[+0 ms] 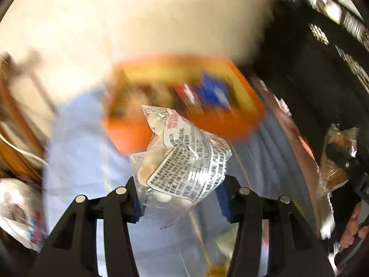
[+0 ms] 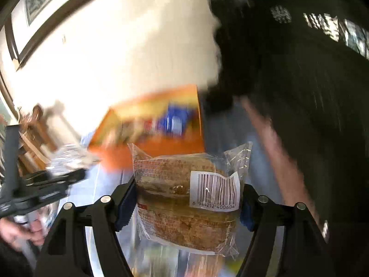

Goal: Organize snacks
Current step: 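Grasp a clear candy bag with left tool while right tool grasps a bread bag, then drop the candy bag and bread bag into the box with both tools, then grasp the pink cookie bag with the right tool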

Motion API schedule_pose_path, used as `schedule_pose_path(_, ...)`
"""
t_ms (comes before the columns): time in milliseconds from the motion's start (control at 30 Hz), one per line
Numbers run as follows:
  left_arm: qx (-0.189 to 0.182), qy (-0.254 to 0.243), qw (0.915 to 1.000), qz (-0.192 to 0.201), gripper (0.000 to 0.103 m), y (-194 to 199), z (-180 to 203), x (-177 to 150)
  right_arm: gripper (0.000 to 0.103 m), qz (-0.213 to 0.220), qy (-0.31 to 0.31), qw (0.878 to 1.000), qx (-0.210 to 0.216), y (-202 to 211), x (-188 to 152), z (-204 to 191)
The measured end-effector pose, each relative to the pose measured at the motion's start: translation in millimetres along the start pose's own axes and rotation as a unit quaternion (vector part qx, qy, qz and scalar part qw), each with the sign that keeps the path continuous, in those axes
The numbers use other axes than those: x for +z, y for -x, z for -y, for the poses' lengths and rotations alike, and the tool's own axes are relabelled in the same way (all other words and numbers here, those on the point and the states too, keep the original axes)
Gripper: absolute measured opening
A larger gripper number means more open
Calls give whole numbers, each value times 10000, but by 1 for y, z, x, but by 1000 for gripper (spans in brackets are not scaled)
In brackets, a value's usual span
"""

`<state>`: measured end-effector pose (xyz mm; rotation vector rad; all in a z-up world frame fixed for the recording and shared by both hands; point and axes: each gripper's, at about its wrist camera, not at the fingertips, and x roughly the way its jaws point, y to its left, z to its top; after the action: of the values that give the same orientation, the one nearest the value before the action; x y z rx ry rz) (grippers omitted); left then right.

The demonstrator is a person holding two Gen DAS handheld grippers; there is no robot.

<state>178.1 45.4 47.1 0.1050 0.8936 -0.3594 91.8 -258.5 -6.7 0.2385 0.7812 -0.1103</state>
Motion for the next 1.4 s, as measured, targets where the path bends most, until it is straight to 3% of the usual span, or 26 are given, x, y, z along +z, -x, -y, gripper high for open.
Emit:
schedule_pose_path(33, 179, 137, 9993, 283, 49, 6, -7, 18, 73, 75, 125, 9999, -54, -13, 23, -5)
schedule_pose_path(100, 498, 294, 9975, 414, 49, 9, -12, 43, 73, -65, 3, 9997, 221, -46, 68, -9)
schedule_pose_path(233, 984, -23, 9931, 632, 49, -9, -9, 82, 73, -344, -207, 9982, 455, -93, 124, -19)
schedule_pose_path(300, 1066, -93, 9923, 621, 49, -18, -11, 91, 73, -420, -216, 9977, 490, -108, 138, -24)
schedule_pose_path(367, 910, 5, 9938, 636, 49, -21, -12, 97, 75, -465, -124, 9971, 589, -119, 145, -29)
schedule_pose_path(400, 905, 38, 9939, 630, 50, -23, -12, 99, 82, -509, -41, 9966, 651, -128, 148, -32)
schedule_pose_path(433, 965, 83, 9934, 608, 69, -28, -13, 104, 90, -566, 43, 9957, 727, -133, 150, -34)
schedule_pose_path(467, 1329, 169, 9894, 563, 96, -32, -17, 106, 99, -624, 186, 9946, 802, -140, 153, -36)
schedule_pose_path(533, 1718, 78, 9838, 500, 99, -36, -15, 106, 99, -634, 400, 9960, 486, -142, 152, -36)
schedule_pose_path(567, 1525, -180, 9869, 502, 99, -33, -7, 97, 99, -660, 434, 9961, 395, -140, 149, -32)
schedule_pose_path(633, 1219, -581, 9894, 537, 99, -22, 5, 71, 99, -753, 421, 9952, 456, -127, 132, -21)
schedule_pose_path(700, 1091, -911, 9892, 350, 99, -15, 23, 30, 99, -871, 359, 9954, 189, -104, 94, -7)
schedule_pose_path(833, 511, -1093, 9912, -548, 99, -22, 60, -76, 99, -1146, 423, 9923, -197, -80, 6, 8)
schedule_pose_path(900, 119, -930, 9869, -1316, 99, -38, 78, -134, 99, -1406, 507, 9882, -346, -77, -42, 10)
schedule_pose_path(967, -101, -795, 9815, -1739, 99, -55, 89, -170, 99, -1885, 478, 9796, -504, -89, -92, 14)
schedule_pose_path(1067, -164, -782, 9795, -1848, 99, -73, 106, -194, 99, -2257, 439, 9705, -726, -107, -128, 21)
schedule_pose_path(1167, 100, -1215, 9763, -1789, 99, -87, 122, -203, 99, -2256, 511, 9709, -615, -113, -146, 20)
schedule_pose_path(1300, 60, -673, 9823, -1748, 99, -90, 116, -208, 98, -2550, 504, 9639, -575, -126, -169, 16)
schedule_pose_path(1333, -45, -517, 9829, -1768, 97, -90, 113, -210, 91, -2600, 291, 9638, -511, -127, -174, 19)
schedule_pose_path(1367, -245, -488, 9826, -1776, 86, -91, 111, -212, 75, -2469, 143, 9665, -689, -122, -177, 21)
schedule_pose_path(1400, -412, -574, 9825, -1726, 79, -87, 111, -212, 66, -2382, 169, 9680, -774, -118, -178, 19)
